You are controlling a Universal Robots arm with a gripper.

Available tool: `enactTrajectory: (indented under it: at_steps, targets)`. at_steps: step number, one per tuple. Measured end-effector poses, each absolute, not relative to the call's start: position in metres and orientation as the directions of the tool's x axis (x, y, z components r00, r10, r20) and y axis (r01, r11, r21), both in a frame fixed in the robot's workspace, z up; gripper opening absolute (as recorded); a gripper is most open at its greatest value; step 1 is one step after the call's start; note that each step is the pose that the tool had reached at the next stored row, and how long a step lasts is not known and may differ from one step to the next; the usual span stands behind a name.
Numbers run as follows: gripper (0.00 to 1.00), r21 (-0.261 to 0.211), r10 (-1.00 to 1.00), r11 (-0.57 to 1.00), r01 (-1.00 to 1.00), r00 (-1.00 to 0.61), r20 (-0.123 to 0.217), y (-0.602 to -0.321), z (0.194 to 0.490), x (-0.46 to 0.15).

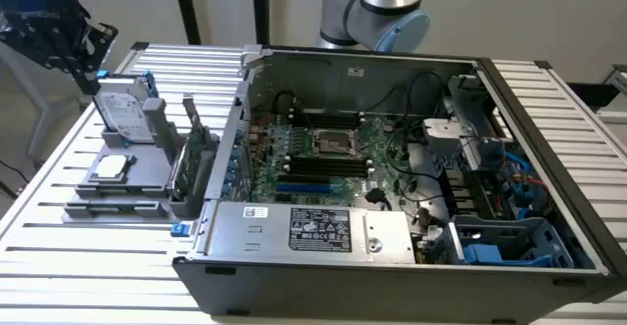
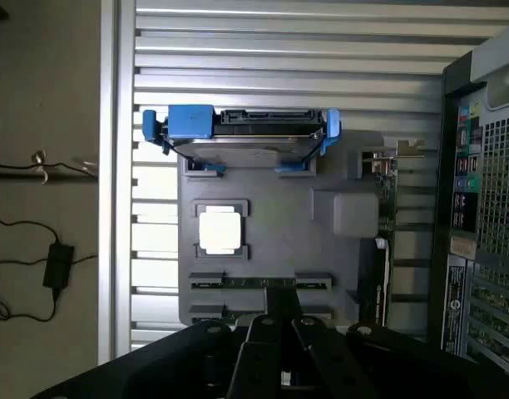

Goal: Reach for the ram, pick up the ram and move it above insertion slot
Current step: 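Reach for the ram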

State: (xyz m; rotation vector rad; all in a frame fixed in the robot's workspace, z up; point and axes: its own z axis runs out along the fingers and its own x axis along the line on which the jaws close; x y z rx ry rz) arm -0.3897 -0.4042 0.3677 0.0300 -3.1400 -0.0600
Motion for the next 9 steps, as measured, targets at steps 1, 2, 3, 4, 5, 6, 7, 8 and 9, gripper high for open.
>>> enactTrajectory:
  at_steps: [1,2,3,4,5,6,7,8,9]
  targets:
    - [0.11,0.038,-0.019,0.999,-0.019,-1.000,0.001,-0.4041,0.3677,-0.3897]
    - [0.11,0.038,-0.019,0.999,-0.019,-1.000,0.000,-0.4042,0.3676,-0.3897]
    - [0.11,0.038,-0.019,0.999,-0.019,-1.000,0.001,-0.4041,0.3677,-0.3897]
    - [0.11,0.038,-0.019,0.999,-0.019,-1.000,0.000,-0.4042,0.3677,-0.3897]
    - [0.11,0.038,-0.019,0.999,-0.019,-1.000,0.001,-0.4042,0.3677,-0.3897]
    - [0.11,0.038,-0.019,0.999,-0.019,-1.000,0.000,-0.4042,0.3677,-0.3897]
    - [0.11,0.038,-0.019,0.999,-0.019,-1.000,0.001,-0.4042,0.3677,-0.3897]
    - [0.11,0.038,-0.019,0.999,-0.019,-1.000,0.001,-0.4042,0.3677,-0.3897]
    - [0.11,0.038,-0.019,0.999,-0.019,-1.000,0.001,-0.4042,0.3677,-0.3897]
